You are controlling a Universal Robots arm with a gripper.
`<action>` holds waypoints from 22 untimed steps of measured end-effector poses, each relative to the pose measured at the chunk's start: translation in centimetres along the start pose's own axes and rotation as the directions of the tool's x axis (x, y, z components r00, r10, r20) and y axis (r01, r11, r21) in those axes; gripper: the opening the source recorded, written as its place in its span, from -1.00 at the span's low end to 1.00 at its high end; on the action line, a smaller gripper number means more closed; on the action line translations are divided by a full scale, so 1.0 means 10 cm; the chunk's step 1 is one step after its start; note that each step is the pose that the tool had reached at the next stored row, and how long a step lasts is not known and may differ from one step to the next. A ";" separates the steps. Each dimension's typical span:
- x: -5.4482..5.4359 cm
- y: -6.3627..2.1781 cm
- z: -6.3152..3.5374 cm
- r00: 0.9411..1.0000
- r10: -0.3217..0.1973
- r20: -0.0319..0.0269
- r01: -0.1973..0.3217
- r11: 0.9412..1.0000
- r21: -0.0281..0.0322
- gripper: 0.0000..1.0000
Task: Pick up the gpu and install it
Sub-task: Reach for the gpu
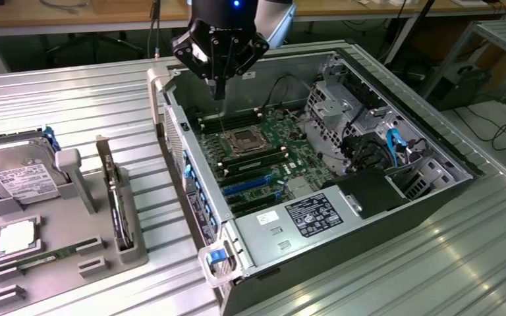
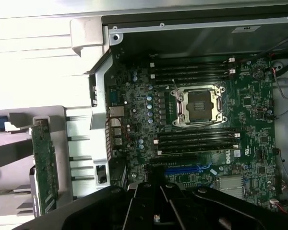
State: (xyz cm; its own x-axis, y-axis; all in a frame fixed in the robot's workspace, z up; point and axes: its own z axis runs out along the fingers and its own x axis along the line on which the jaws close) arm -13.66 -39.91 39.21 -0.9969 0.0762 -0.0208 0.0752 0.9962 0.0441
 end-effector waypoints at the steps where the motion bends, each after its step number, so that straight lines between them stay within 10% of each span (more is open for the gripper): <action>1: 0.00 -0.001 0.001 1.000 0.000 0.000 0.000 1.000 0.000 -0.79; 22: 0.09 -0.015 0.018 1.000 0.000 -0.009 0.000 1.000 0.001 -0.79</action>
State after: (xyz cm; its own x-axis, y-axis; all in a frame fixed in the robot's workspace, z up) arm -14.61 -39.98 39.00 -0.9970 0.0761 -0.0116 0.0756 0.9962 0.0434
